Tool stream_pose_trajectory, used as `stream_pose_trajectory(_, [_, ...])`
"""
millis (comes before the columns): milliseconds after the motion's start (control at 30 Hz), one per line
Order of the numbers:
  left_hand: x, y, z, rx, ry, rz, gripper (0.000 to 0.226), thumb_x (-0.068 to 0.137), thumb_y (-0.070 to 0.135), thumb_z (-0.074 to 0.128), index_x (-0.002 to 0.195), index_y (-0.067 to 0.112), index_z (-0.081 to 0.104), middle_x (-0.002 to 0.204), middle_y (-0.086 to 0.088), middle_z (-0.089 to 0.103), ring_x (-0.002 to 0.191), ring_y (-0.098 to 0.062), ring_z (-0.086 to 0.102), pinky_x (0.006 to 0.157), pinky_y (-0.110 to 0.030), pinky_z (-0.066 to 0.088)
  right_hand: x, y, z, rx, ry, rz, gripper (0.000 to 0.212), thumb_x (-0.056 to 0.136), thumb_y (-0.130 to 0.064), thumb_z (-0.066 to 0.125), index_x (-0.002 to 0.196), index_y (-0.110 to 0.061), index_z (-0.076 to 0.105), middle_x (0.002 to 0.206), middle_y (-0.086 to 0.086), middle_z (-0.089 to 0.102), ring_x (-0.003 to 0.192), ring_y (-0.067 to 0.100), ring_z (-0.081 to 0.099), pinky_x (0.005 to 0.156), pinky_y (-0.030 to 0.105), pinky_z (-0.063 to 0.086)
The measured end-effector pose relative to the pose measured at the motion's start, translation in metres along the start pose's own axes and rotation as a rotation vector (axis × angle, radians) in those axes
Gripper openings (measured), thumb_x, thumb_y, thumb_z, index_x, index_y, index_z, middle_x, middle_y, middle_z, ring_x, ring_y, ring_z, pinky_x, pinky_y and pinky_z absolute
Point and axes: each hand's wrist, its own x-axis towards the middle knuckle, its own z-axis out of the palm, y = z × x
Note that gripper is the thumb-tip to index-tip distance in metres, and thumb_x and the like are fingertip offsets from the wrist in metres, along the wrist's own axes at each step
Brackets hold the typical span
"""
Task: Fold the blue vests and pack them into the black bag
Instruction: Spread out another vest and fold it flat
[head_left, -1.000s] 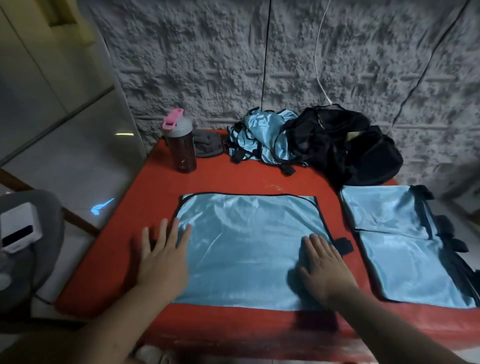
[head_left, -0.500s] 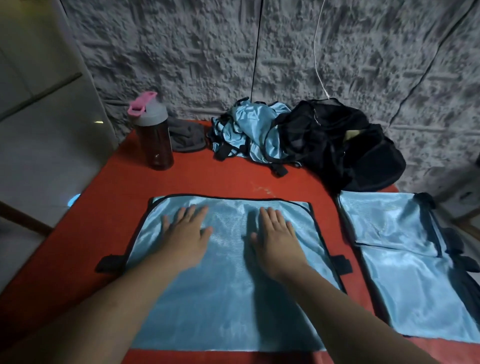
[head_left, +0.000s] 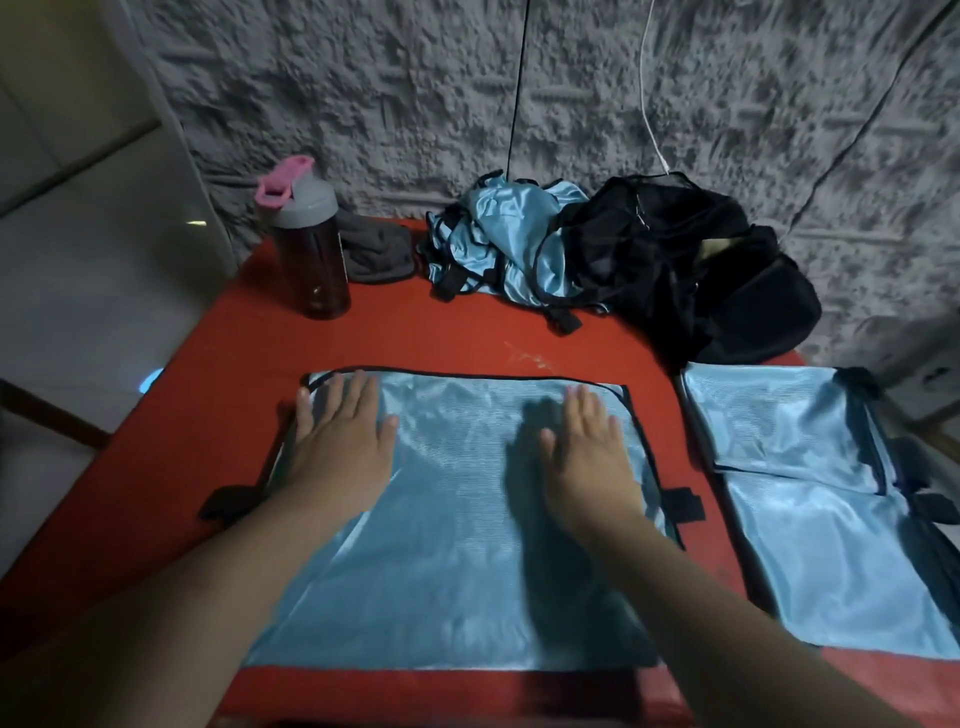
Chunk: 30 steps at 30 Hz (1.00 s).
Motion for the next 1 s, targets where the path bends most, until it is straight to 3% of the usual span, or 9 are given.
stream_pose_trajectory(100, [-0.045, 0.036, -0.006, -0.103, -0.049, 0.053, 0.062, 0.106, 0.045, 0.017, 0.162, 0.02, 0.005, 0.17, 0.005, -0.004, 0.155, -0.017, -0.012, 0.123, -0.051, -0.012, -0.053, -0.041, 0.007, 0.085, -0.061, -0.18, 0.081, 0.093, -0.052, -0.006, 0.162, -0.01, -0.003, 0.169, 0.005, -0.006, 0.154, 0.017, -0.014, 0.126, 0.037, -0.008])
stream_pose_trajectory(167, [-0.084, 0.054, -0.001, -0.093, -0.104, 0.059, 0.062, 0.106, 0.046, 0.015, 0.162, 0.024, -0.001, 0.169, 0.007, -0.007, 0.155, -0.016, -0.015, 0.123, -0.054, -0.011, -0.088, -0.051, 0.017, 0.114, -0.099, -0.224, 0.075, 0.097, -0.049, 0.002, 0.163, -0.012, 0.001, 0.167, 0.001, -0.006, 0.149, 0.012, -0.018, 0.127, 0.039, -0.002])
stream_pose_trajectory(233, [-0.112, 0.055, 0.011, -0.067, -0.13, 0.039, 0.064, 0.104, 0.05, 0.007, 0.161, 0.027, -0.008, 0.168, 0.008, -0.012, 0.154, -0.016, -0.016, 0.122, -0.055, -0.011, -0.11, -0.04, 0.024, 0.079, -0.123, -0.19, 0.067, 0.104, -0.045, 0.012, 0.163, -0.014, 0.001, 0.168, 0.0, -0.007, 0.151, 0.013, -0.018, 0.128, 0.041, -0.001])
stream_pose_trajectory(333, [-0.124, 0.033, 0.025, 0.013, -0.052, 0.022, 0.07, 0.094, 0.057, -0.008, 0.159, 0.033, -0.013, 0.167, 0.01, -0.015, 0.154, -0.016, -0.017, 0.123, -0.053, -0.011, -0.122, -0.004, 0.02, -0.043, -0.096, -0.1, 0.071, 0.103, -0.055, 0.008, 0.163, -0.018, -0.002, 0.171, 0.001, -0.006, 0.155, 0.016, -0.015, 0.127, 0.041, -0.007])
stream_pose_trajectory(467, [-0.119, -0.005, 0.024, 0.048, -0.017, -0.045, 0.077, 0.089, 0.057, -0.01, 0.161, 0.032, -0.003, 0.169, 0.007, -0.006, 0.155, -0.015, -0.01, 0.125, -0.044, -0.006, -0.128, 0.03, 0.008, -0.122, -0.102, -0.058, 0.078, 0.099, -0.064, 0.001, 0.163, -0.019, -0.003, 0.17, 0.001, -0.008, 0.155, 0.015, -0.016, 0.127, 0.039, -0.005])
stream_pose_trajectory(633, [-0.123, -0.025, 0.016, 0.041, -0.015, -0.056, 0.081, 0.087, 0.057, -0.014, 0.161, 0.028, -0.003, 0.168, 0.008, -0.01, 0.153, -0.012, -0.016, 0.124, -0.043, -0.012, -0.132, 0.037, 0.009, -0.143, -0.035, -0.002, 0.083, 0.097, -0.065, 0.001, 0.163, -0.017, 0.005, 0.171, 0.005, 0.0, 0.157, 0.018, -0.008, 0.127, 0.04, -0.001])
stream_pose_trajectory(800, [-0.122, -0.022, 0.016, 0.054, -0.081, -0.072, 0.07, 0.095, 0.058, -0.004, 0.159, 0.031, -0.012, 0.166, 0.009, -0.02, 0.151, -0.011, -0.025, 0.123, -0.043, -0.016, -0.132, 0.04, 0.012, -0.144, -0.048, -0.003, 0.083, 0.097, -0.064, 0.0, 0.163, -0.015, 0.004, 0.171, 0.006, -0.001, 0.157, 0.02, -0.01, 0.127, 0.041, -0.003])
stream_pose_trajectory(1000, [-0.112, -0.025, -0.012, -0.045, -0.346, -0.051, 0.069, 0.104, 0.051, 0.021, 0.159, 0.031, -0.014, 0.165, 0.008, -0.025, 0.149, -0.013, -0.029, 0.121, -0.043, -0.02, -0.131, 0.033, 0.001, -0.18, -0.155, 0.02, 0.09, 0.088, -0.064, -0.012, 0.162, -0.013, -0.006, 0.17, 0.009, -0.011, 0.156, 0.021, -0.016, 0.126, 0.041, -0.007])
